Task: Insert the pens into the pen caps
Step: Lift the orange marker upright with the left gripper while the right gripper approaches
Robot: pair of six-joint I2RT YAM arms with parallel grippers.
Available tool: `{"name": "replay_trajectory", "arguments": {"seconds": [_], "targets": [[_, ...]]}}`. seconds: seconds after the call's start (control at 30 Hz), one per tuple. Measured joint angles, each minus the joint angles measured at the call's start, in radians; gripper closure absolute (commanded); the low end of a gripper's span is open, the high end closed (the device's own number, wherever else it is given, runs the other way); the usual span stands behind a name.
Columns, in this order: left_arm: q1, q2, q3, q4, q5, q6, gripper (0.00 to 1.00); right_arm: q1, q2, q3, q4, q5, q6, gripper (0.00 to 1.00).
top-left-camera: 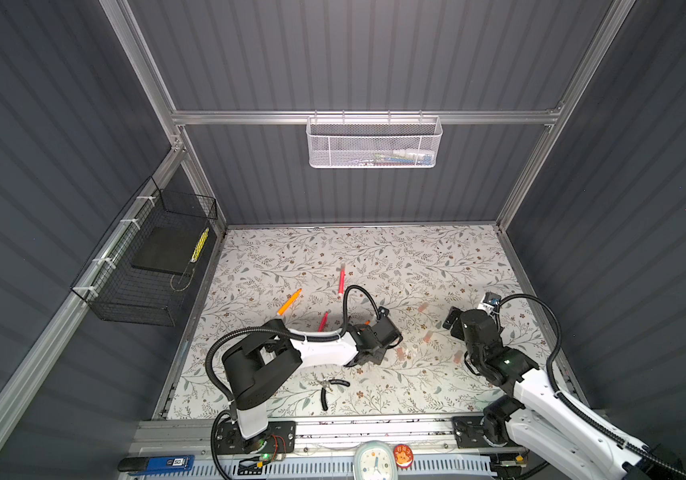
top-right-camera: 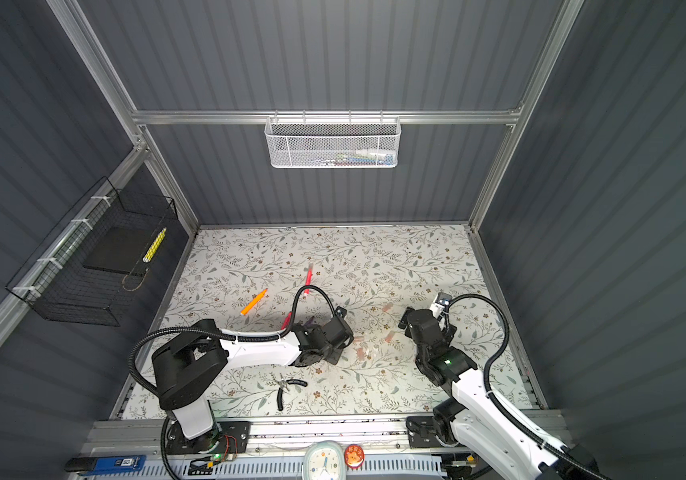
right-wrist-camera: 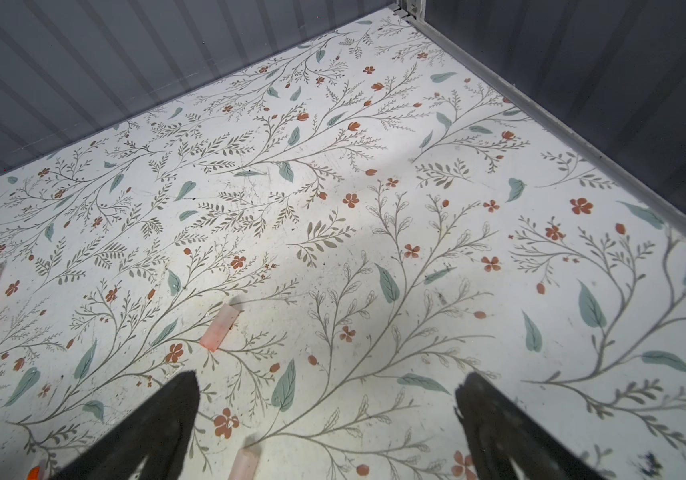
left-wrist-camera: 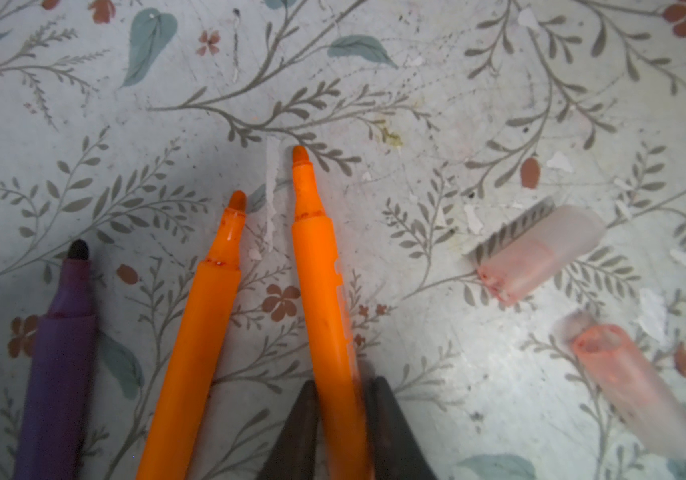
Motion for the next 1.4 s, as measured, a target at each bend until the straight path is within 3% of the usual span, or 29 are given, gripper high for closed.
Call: {"name": "replay_trajectory", "arguments": {"seconds": [0.2, 0.37, 0.63, 1.1, 1.4], "targets": [[0.002, 0.0, 0.001, -0.001, 0.0, 0.006, 0.93, 0.0, 0.0, 0.011, -0.021, 0.002, 0.024, 0.03], [0.016, 0.0, 0.0, 0.001, 0.015, 0.006, 1.0, 0.023, -0.008, 0.032, -0.02, -0.079, 0.095, 0.05], [0.053, -0.06, -0.082, 0.073, 0.076, 0.01, 1.0, 0.272, 0.024, 0.116, 0.014, -0.103, 0.194, 0.03], [0.084, -0.347, -0.28, 0.263, 0.106, 0.013, 1.0, 0.505, 0.103, 0.09, 0.266, -0.102, 0.337, 0.05], [0.084, -0.453, -0.374, 0.396, 0.134, 0.026, 1.0, 0.612, 0.231, 0.075, 0.43, -0.08, 0.381, 0.06]]}}
